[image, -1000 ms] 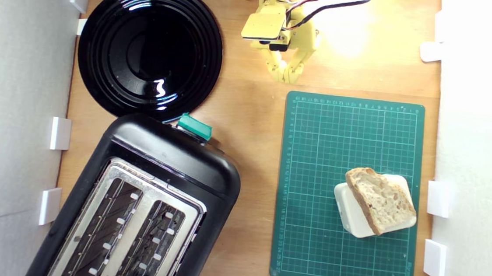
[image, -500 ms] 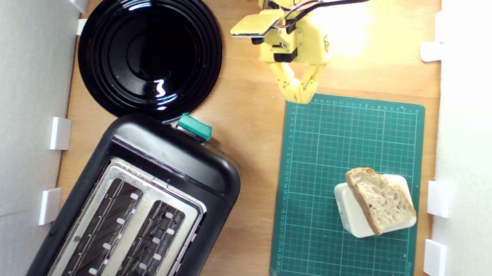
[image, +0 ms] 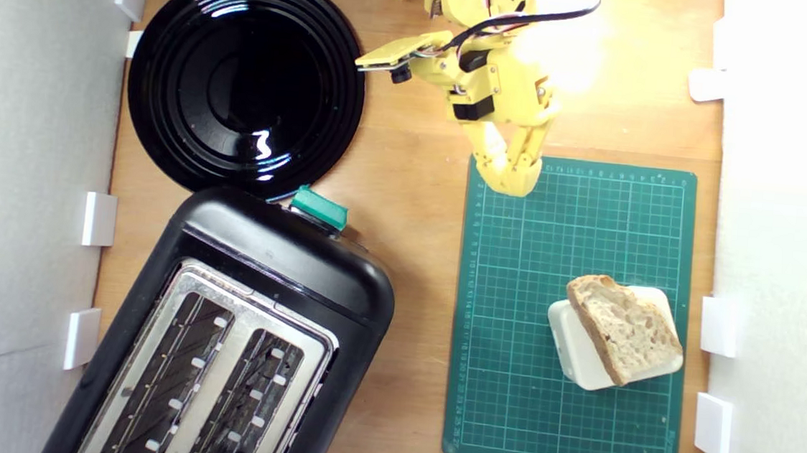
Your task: Pick bread and place in toaster
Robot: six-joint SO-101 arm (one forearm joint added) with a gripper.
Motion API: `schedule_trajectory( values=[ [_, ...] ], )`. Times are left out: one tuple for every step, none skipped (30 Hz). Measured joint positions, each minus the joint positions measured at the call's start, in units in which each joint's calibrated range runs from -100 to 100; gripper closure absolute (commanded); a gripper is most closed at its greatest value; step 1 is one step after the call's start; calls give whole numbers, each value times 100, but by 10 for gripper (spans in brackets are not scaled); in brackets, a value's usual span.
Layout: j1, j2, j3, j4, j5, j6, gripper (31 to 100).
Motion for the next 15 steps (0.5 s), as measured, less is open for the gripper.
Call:
schedule_trajectory(
  values=[
    [0,160,0,9,-110,0,932],
    [0,286,9,18,-178,0,932],
    [0,386,9,18,-237,0,932],
    [0,462,0,18,-305,0,932],
    [0,512,0,18,-339,0,932],
    [0,529,0,18,-347,0,932],
    [0,571,0,18,-347,0,932],
    [0,613,0,18,-347,0,932],
    [0,622,0,18,-347,0,932],
    [0,630,0,18,-364,0,932],
    [0,630,0,18,-424,0,932],
    [0,647,0,18,-576,-36,932],
    [0,672,0,27,-661,-67,932],
    [0,773,0,142,-805,-145,932],
    [0,899,0,284,-915,-238,932]
  ],
)
